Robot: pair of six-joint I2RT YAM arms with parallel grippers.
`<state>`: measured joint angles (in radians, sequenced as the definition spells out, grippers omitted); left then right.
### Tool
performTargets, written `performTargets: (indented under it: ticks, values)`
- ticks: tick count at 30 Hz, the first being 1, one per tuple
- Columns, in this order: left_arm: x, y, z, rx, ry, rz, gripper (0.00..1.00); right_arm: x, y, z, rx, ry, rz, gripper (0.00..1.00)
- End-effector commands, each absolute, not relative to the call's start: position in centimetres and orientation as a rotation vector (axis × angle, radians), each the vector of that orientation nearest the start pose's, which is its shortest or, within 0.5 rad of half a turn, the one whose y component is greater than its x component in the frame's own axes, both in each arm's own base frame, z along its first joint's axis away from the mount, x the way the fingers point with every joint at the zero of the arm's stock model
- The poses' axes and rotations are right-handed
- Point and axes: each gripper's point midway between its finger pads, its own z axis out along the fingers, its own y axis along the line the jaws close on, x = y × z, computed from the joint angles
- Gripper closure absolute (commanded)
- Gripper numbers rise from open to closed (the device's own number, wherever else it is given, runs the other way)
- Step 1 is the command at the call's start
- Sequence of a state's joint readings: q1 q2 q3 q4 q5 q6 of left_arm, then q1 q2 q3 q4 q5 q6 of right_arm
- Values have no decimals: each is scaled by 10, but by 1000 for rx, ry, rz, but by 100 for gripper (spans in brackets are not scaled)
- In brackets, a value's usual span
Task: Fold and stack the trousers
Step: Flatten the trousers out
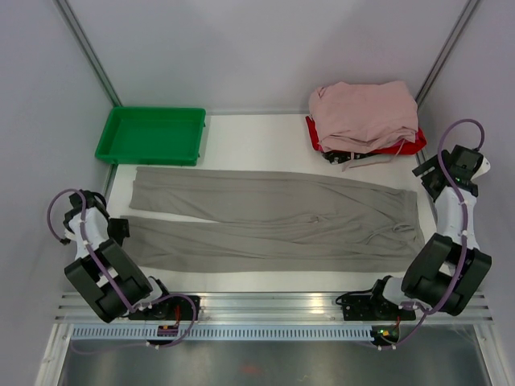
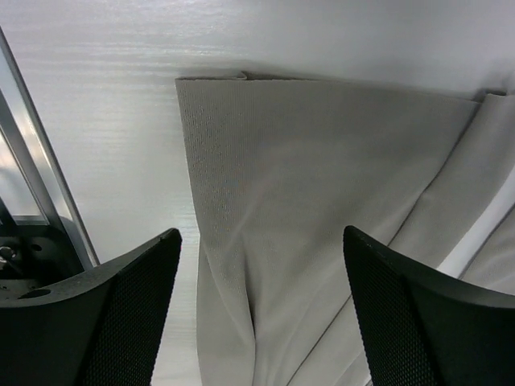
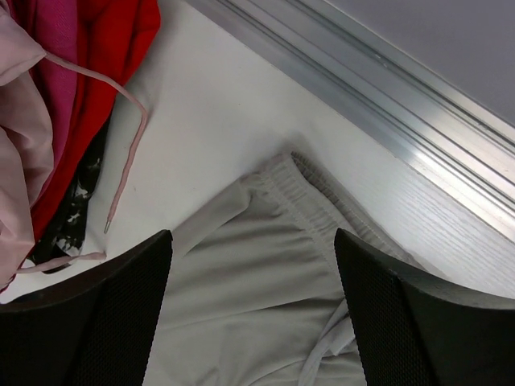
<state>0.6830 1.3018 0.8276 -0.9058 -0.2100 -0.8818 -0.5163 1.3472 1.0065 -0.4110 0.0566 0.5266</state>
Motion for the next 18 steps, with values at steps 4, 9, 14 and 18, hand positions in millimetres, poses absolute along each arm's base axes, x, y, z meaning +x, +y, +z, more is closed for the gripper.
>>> performTargets:
  ticks: [4, 9, 14, 18]
  values:
    - [166, 136, 34, -2173, 1913, 242, 19, 366, -158, 137, 1153, 1999, 55, 12]
    - [160, 135, 19, -2189, 1912, 269, 29, 370, -153, 121, 1182, 2034, 57, 11]
    - [151, 133, 11, -2202, 1934, 313, 46, 370, -155, 90, 1245, 2052, 49, 11]
    - [147, 132, 5, -2218, 1924, 333, 60, 382, -162, 68, 1263, 2067, 43, 19]
